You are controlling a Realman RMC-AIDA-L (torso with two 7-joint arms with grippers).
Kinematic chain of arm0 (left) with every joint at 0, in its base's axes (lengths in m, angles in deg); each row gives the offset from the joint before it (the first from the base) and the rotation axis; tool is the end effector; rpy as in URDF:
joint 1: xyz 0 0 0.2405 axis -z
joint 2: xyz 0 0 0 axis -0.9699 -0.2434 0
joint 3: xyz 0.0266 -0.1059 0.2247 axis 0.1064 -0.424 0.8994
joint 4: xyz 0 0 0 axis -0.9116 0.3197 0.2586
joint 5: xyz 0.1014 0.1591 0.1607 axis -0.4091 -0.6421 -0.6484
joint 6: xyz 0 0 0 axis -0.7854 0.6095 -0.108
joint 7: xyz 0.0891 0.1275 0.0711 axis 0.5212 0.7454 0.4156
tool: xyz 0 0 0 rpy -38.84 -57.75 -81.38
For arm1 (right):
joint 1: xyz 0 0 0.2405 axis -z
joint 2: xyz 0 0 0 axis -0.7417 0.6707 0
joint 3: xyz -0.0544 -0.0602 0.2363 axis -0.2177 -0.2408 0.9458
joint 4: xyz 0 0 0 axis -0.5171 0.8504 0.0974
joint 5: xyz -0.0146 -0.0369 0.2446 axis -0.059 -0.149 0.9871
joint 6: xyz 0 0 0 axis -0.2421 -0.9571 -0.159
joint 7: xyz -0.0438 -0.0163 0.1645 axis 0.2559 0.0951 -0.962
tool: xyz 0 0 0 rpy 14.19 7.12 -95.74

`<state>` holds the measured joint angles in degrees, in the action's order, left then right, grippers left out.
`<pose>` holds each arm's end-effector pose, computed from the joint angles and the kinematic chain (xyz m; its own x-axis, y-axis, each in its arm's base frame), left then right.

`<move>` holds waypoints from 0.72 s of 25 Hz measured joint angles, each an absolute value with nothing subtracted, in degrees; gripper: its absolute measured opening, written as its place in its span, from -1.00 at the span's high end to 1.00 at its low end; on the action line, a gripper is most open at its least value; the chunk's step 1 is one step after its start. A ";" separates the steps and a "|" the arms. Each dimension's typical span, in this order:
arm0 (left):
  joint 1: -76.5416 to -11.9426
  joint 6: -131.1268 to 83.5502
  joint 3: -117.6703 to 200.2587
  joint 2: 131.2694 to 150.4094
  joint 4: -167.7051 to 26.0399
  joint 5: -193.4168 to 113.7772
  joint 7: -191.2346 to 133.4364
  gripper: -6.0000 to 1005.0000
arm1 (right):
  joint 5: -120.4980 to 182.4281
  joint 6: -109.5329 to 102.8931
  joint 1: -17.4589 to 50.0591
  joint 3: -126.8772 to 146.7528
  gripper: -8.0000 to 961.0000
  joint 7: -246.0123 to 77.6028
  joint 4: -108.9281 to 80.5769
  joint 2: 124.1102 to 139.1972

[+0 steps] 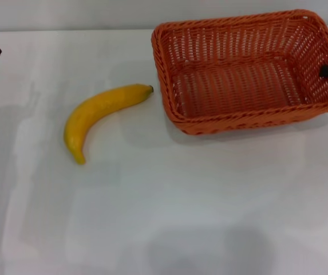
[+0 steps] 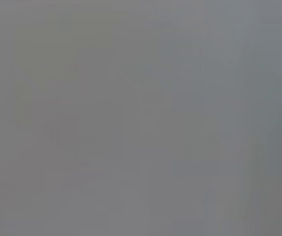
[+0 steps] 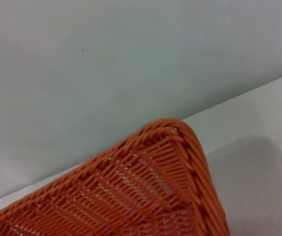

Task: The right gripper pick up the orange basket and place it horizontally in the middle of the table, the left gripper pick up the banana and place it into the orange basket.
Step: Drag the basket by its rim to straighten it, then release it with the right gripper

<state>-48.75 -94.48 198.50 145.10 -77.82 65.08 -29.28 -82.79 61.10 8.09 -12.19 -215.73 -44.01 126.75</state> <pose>-0.3428 0.3664 -0.0008 0.7146 -0.2132 0.6662 0.6884 0.0454 -0.7239 0.3101 0.4548 0.0758 0.1612 -0.7882 -0.5939 -0.9855 -0.1609 -0.0539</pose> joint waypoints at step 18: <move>-48.39 -94.48 198.50 145.10 -77.15 64.91 -29.28 -0.71 | -81.37 59.91 9.45 -12.82 0.40 -215.28 -46.91 129.78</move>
<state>-48.39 -94.48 198.50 145.10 -77.15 64.91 -29.28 -81.37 59.91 9.45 -12.82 -215.28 -46.91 129.78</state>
